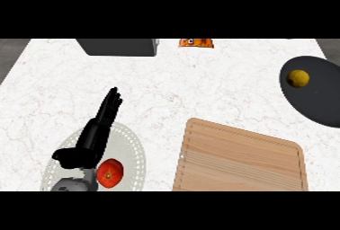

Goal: Pick the lemon from the cutting board and place it in the pan

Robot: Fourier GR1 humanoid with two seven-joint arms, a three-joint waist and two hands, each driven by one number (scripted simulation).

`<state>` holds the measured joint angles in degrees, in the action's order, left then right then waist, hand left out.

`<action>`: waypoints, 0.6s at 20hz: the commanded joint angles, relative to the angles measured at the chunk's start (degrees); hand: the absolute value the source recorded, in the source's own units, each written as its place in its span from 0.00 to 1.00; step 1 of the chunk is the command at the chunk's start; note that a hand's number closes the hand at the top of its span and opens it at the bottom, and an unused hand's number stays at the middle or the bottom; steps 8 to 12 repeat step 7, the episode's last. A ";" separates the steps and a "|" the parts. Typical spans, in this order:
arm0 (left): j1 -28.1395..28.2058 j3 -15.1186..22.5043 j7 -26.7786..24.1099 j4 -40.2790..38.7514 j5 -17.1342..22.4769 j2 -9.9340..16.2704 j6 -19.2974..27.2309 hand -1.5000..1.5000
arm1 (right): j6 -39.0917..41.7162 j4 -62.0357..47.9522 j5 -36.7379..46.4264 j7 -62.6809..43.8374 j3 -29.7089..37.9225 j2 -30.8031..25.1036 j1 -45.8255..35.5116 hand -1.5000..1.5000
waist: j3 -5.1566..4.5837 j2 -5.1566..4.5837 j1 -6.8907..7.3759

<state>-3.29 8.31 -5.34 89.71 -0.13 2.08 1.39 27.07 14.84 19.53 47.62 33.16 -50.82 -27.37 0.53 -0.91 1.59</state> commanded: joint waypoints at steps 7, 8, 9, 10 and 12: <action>0.02 -0.02 -2.20 -2.11 -1.07 -0.56 0.64 0.50 | 2.87 1.18 0.47 13.62 -2.27 0.59 3.33 0.00 | -0.04 0.01 -0.25; 0.02 -0.02 -2.20 -2.11 -1.07 -0.56 0.64 0.50 | 2.87 1.18 0.47 13.62 -2.27 0.59 3.33 0.00 | -0.04 0.01 -0.25; 0.02 -0.02 -2.20 -2.11 -1.07 -0.56 0.64 0.50 | 2.87 1.18 0.47 13.62 -2.27 0.59 3.33 0.00 | -0.04 0.01 -0.25; 0.02 -0.02 -2.20 -2.11 -1.07 -0.56 0.64 0.50 | 2.87 1.18 0.47 13.62 -2.27 0.59 3.33 0.00 | -0.04 0.01 -0.25; 0.02 -0.02 -2.20 -2.11 -1.07 -0.56 0.64 0.50 | 2.87 1.18 0.47 13.62 -2.27 0.59 3.33 0.00 | -0.04 0.01 -0.25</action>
